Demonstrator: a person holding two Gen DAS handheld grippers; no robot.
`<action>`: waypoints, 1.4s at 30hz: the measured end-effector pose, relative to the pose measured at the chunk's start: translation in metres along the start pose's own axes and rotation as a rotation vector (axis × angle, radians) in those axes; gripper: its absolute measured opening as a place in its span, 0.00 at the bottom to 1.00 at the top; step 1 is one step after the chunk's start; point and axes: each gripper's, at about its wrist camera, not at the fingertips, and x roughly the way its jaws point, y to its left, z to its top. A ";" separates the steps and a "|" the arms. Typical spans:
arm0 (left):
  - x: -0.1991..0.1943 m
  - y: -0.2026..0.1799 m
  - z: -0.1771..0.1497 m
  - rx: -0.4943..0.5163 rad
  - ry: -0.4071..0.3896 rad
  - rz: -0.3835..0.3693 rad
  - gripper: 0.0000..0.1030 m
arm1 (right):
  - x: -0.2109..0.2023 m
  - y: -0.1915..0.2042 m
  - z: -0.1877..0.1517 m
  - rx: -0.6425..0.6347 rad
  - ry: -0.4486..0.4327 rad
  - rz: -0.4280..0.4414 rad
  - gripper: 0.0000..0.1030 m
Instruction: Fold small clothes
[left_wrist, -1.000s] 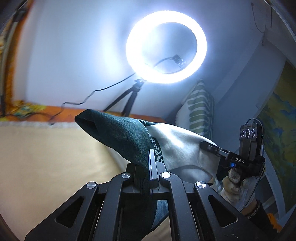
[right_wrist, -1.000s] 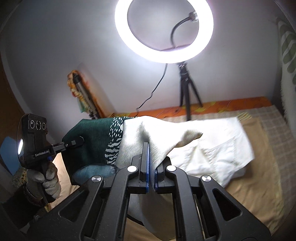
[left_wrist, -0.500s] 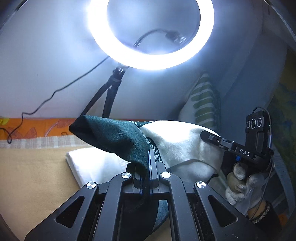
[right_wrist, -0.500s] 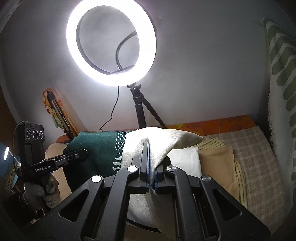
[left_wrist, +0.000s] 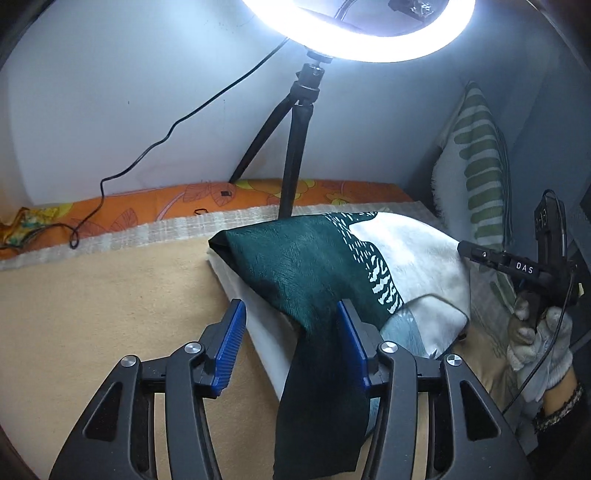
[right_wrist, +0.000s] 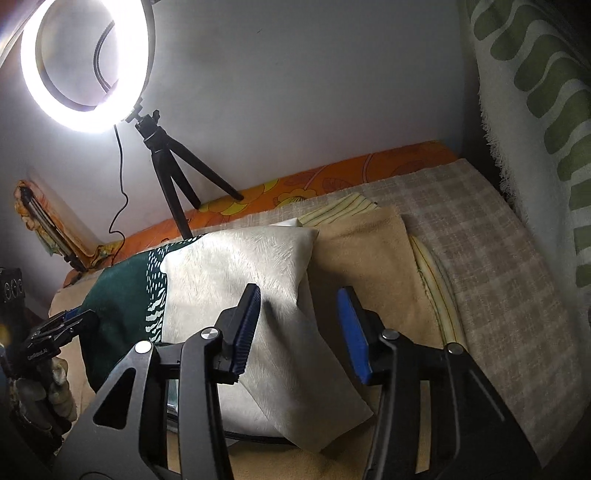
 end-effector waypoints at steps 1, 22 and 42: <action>0.002 -0.003 0.005 0.010 -0.004 0.005 0.48 | -0.002 0.004 0.000 -0.008 -0.006 -0.007 0.48; -0.124 -0.032 -0.015 0.119 -0.136 0.023 0.61 | -0.135 0.103 -0.033 -0.078 -0.151 -0.103 0.63; -0.270 -0.049 -0.102 0.278 -0.288 0.063 0.82 | -0.257 0.235 -0.132 -0.145 -0.311 -0.279 0.98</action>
